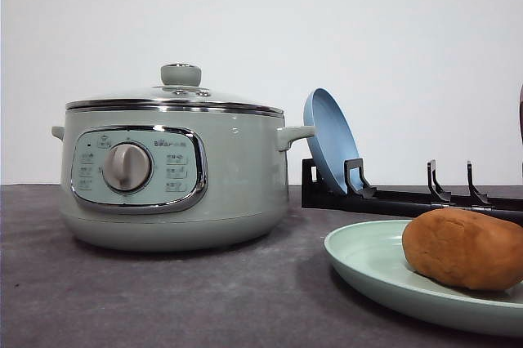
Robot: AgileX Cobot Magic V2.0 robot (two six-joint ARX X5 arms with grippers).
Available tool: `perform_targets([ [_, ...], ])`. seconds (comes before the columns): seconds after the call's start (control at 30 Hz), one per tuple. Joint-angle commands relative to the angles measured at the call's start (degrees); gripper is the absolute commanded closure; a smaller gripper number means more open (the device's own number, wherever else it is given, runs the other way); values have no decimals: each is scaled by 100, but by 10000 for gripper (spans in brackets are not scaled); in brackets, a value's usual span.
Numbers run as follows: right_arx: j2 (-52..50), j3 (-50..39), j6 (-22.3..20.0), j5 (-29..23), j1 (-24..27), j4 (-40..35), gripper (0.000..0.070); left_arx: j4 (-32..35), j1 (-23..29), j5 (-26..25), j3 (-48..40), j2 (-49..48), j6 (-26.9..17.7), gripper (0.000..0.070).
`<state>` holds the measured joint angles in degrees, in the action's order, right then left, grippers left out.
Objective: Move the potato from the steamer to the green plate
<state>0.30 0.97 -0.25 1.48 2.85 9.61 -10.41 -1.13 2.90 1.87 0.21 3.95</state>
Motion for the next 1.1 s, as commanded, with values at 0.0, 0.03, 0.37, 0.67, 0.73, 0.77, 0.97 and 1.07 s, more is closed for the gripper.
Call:
perform_targets([
  [0.0, -9, -28, -37, -4, 13, -68, 688, -33, 9, 13, -118, -2, -23, 700],
  [0.03, -9, -28, -37, -4, 13, -68, 688, -33, 9, 13, -118, -2, -23, 700],
  [0.37, -9, -28, -37, -4, 13, -68, 688, -33, 9, 13, -118, -2, -23, 700],
  [0.67, -9, -28, -37, -4, 13, -68, 688, -33, 9, 13, -118, -2, -23, 700],
  [0.73, -9, -28, -37, -4, 13, -68, 688, -33, 9, 13, -118, -2, -23, 700],
  [0.77, -9, -28, -37, -4, 13, -68, 688, -33, 9, 13, -118, -2, -23, 700],
  [0.97, -9, -28, -37, -4, 13, -68, 688, -33, 9, 13, -118, -2, -23, 700],
  [1.07, -9, -28, -37, -4, 13, -68, 688, -33, 9, 13, -118, -2, -23, 700],
])
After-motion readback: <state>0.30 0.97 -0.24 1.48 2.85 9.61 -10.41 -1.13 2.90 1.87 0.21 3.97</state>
